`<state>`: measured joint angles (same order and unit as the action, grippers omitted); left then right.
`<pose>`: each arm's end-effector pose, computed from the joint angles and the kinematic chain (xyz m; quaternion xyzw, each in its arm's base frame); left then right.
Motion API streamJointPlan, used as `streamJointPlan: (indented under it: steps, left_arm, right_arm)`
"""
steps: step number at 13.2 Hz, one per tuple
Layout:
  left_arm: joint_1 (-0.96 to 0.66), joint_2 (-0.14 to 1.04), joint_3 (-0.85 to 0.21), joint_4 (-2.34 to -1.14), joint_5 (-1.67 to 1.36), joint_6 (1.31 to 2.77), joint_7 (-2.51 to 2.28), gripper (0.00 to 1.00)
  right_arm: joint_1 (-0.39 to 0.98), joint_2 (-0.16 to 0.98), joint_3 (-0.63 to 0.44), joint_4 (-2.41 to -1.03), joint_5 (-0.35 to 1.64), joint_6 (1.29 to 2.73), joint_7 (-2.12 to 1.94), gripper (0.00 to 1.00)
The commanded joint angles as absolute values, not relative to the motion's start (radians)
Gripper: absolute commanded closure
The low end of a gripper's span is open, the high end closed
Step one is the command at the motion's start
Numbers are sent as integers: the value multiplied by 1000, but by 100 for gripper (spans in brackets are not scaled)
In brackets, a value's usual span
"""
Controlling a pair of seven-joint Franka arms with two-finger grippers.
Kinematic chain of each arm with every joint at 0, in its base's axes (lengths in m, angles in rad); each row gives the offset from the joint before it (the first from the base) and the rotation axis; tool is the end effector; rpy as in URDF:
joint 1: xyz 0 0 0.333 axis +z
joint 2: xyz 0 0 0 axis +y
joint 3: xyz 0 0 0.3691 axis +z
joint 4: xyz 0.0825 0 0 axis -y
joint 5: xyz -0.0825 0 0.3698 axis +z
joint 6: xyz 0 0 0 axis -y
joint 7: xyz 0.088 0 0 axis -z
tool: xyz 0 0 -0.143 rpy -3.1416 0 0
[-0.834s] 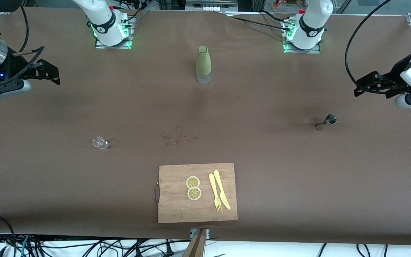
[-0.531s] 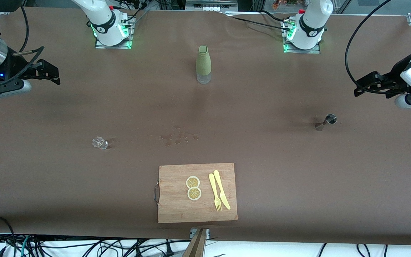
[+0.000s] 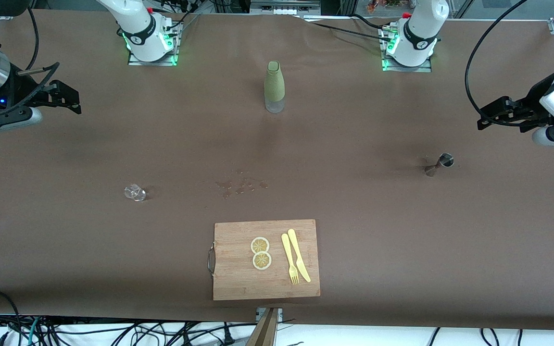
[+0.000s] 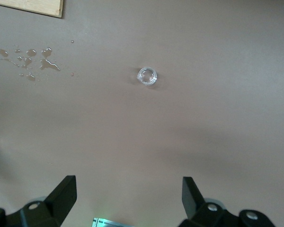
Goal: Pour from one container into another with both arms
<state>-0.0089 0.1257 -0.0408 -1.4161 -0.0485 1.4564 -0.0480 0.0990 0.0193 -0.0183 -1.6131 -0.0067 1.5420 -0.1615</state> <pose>0.5698 -0.0340 0.6323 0.9987 -0.0025 -0.0439 0.0246 0.5368 0.0425 0.6097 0.9917 0.1207 -0.0453 0.0017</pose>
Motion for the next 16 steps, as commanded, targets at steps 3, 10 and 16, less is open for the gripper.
streamJointPlan:
  steps: [3,10,16]
  left_arm:
    - [-6,118,-41,-1425,-52,1471,-40,0]
    - [-6,124,-41,-1422,-52,1471,-38,0]
    - [23,126,-41,-1422,-67,1471,-37,0]
  right_arm:
    - [101,15,-20,-1609,-11,1526,-160,1]
    - [101,17,-20,-1612,-11,1520,-158,1]
    - [97,18,-21,-1614,-9,1520,-158,1]
